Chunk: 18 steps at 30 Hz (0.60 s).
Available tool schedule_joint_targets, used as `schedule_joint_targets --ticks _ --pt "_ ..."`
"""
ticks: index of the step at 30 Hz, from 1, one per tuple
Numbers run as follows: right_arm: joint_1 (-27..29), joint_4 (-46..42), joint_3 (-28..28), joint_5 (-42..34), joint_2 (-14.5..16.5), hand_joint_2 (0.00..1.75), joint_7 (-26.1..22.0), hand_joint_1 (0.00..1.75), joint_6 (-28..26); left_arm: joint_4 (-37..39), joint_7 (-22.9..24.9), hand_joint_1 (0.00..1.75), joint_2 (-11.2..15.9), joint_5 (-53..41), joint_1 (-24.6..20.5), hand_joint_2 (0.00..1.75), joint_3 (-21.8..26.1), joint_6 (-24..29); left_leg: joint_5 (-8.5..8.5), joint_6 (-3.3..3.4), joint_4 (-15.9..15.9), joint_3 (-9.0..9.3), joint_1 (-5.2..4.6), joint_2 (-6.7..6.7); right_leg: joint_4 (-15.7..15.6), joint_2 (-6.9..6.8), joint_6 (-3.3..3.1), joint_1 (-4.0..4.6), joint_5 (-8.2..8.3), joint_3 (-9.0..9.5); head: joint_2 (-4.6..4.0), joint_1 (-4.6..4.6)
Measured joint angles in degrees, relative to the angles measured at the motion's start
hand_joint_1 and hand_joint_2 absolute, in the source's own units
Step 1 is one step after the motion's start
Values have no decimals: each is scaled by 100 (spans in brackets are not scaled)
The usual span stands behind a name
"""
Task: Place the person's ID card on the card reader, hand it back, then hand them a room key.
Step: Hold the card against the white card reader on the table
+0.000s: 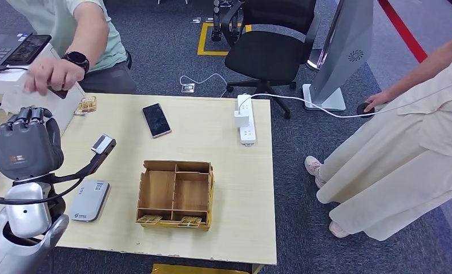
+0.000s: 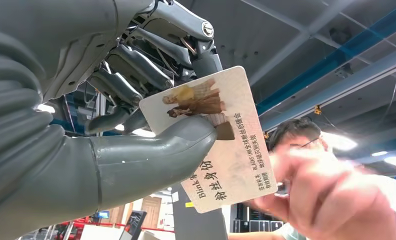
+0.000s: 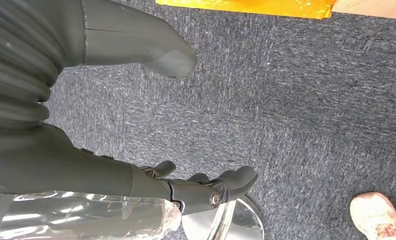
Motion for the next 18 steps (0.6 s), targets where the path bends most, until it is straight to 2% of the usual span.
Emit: schedule_joint_targets --ticks 5,8,10,13,15,18 --pt "0 0 1 -22 1 175 0 0 0 3 -162 175 -57 1 7 175 -7 21 0 0 0 0 0 0 0 0 0 0 0 0 0 0" --pt "2 0 0 -55 1 175 0 0 -3 5 -934 175 -373 1 70 175 88 77 0 1 0 0 -2 -1 0 -1 1 -1 0 0 0 -1" --pt "4 -2 -1 -89 1 175 1 0 -9 2 -1964 175 -921 14 156 175 394 74 -1 3 0 -1 -4 -1 -2 -1 2 -5 0 1 0 0" --pt "13 -16 -2 -182 1 175 29 0 -21 -24 -3658 175 -2008 339 247 175 1174 -222 -4 7 1 -1 -7 2 -4 5 5 -9 1 1 0 8" --pt "25 -34 -4 -260 1 175 55 0 -25 -66 -4193 175 -2561 882 274 175 1636 -616 -6 10 3 0 -12 7 -5 11 7 -13 3 0 0 9" --pt "37 -76 -6 -373 1 175 67 0 -22 -112 -4500 175 -3146 1790 320 175 2140 -1303 -6 10 3 0 -16 5 -6 8 8 -15 3 0 0 9"
